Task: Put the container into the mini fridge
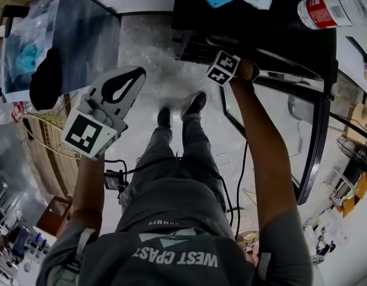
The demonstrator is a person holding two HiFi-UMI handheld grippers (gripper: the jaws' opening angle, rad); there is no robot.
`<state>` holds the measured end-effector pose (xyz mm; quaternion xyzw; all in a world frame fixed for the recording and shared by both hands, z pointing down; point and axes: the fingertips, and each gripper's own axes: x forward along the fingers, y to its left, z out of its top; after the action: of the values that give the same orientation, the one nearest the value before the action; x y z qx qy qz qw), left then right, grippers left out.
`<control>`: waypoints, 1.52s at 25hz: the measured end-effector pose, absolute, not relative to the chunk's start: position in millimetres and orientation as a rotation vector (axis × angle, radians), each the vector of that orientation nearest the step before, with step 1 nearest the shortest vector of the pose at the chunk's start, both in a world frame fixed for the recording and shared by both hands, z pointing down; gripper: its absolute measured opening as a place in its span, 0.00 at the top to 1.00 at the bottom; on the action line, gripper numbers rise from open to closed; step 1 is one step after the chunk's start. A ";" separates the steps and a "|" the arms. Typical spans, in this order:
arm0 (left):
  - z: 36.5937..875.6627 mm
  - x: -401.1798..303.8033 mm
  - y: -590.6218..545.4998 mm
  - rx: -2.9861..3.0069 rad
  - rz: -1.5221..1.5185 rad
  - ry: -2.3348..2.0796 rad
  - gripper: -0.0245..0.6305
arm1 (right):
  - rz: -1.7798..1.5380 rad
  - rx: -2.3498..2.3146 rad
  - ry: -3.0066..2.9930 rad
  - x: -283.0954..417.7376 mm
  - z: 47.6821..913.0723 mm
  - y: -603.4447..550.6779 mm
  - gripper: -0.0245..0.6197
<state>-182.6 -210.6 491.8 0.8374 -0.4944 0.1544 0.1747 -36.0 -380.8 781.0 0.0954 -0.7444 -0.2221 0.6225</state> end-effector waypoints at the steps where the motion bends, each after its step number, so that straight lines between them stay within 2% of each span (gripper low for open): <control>1: 491.5 -183.7 -210.2 2.367 0.450 -1.401 0.92 | -0.481 0.219 -1.703 -33.1 782.6 -381.4 0.71; 2: 490.3 -186.1 -210.0 2.364 0.458 -1.406 0.93 | -0.458 0.225 -1.701 -31.2 782.1 -381.7 0.68; 9: 465.7 -215.6 -205.9 2.364 0.459 -1.509 0.93 | -0.449 0.310 -1.787 -32.6 738.9 -368.9 0.68; 11: 452.7 -221.6 -204.6 2.394 0.435 -1.542 0.92 | -0.438 0.365 -1.825 -31.5 718.2 -362.6 0.71; 13: 442.5 -222.6 -200.3 2.411 0.436 -1.549 0.92 | -0.401 0.421 -1.873 -29.2 692.1 -351.2 0.80; 15: 432.6 -220.8 -196.2 2.431 0.443 -1.541 0.93 | -0.344 0.484 -1.937 -28.7 660.8 -337.4 0.86; 18: 414.5 -216.1 -189.5 2.477 0.424 -1.532 0.93 | -0.231 0.559 -2.066 -35.6 607.8 -308.4 0.89; 28: 346.4 -196.8 -155.3 2.603 0.336 -1.508 0.92 | -0.036 0.620 -2.501 -57.0 412.0 -214.5 0.91; 38: 285.8 -161.0 -134.5 2.774 0.263 -1.439 0.93 | -0.086 0.805 -2.730 -16.4 267.3 -159.3 0.92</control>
<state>-161.0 -134.5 285.8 0.8845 -0.4589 0.0839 0.0026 -16.4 -159.3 267.3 0.2795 -0.9484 -0.0297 0.1468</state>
